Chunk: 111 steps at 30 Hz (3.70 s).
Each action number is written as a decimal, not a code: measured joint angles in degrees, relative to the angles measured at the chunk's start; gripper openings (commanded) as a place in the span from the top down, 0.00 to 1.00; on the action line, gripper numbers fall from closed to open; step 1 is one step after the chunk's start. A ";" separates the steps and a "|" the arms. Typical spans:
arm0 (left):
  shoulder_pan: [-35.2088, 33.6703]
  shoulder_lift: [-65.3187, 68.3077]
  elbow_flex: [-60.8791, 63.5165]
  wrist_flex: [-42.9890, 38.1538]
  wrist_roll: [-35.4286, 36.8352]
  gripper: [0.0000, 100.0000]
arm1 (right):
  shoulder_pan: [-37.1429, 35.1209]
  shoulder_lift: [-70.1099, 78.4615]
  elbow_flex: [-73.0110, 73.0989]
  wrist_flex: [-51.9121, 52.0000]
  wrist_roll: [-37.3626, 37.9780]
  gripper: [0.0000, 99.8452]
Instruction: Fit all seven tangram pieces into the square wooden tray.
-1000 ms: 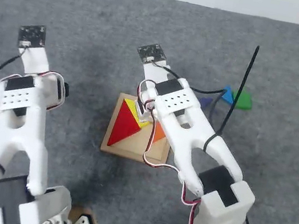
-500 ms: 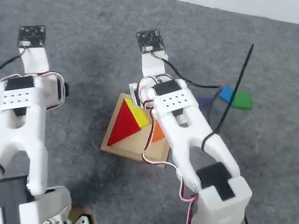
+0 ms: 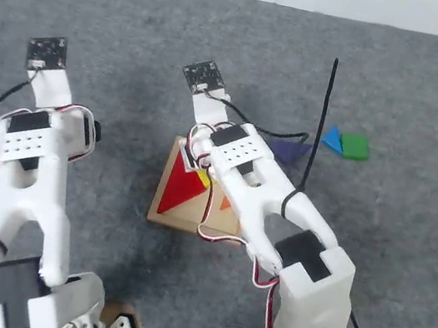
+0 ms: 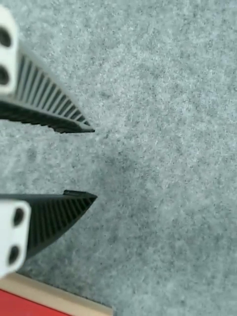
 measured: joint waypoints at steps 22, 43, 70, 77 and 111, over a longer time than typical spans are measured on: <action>0.00 0.09 0.00 0.00 0.00 0.81 | 5.89 0.97 0.00 -5.10 -9.14 0.95; 0.00 0.09 0.00 0.00 0.00 0.81 | -1.93 0.79 -0.79 3.52 -9.14 0.95; 0.00 0.09 0.44 -2.20 0.00 0.81 | 0.70 -15.47 19.34 -6.68 -7.47 0.95; 0.00 0.09 0.44 -2.46 0.00 0.81 | 0.88 -11.78 16.44 -6.68 -7.47 0.95; 0.00 0.09 0.44 -2.55 0.00 0.81 | -7.03 -14.51 20.22 0.62 -5.71 0.96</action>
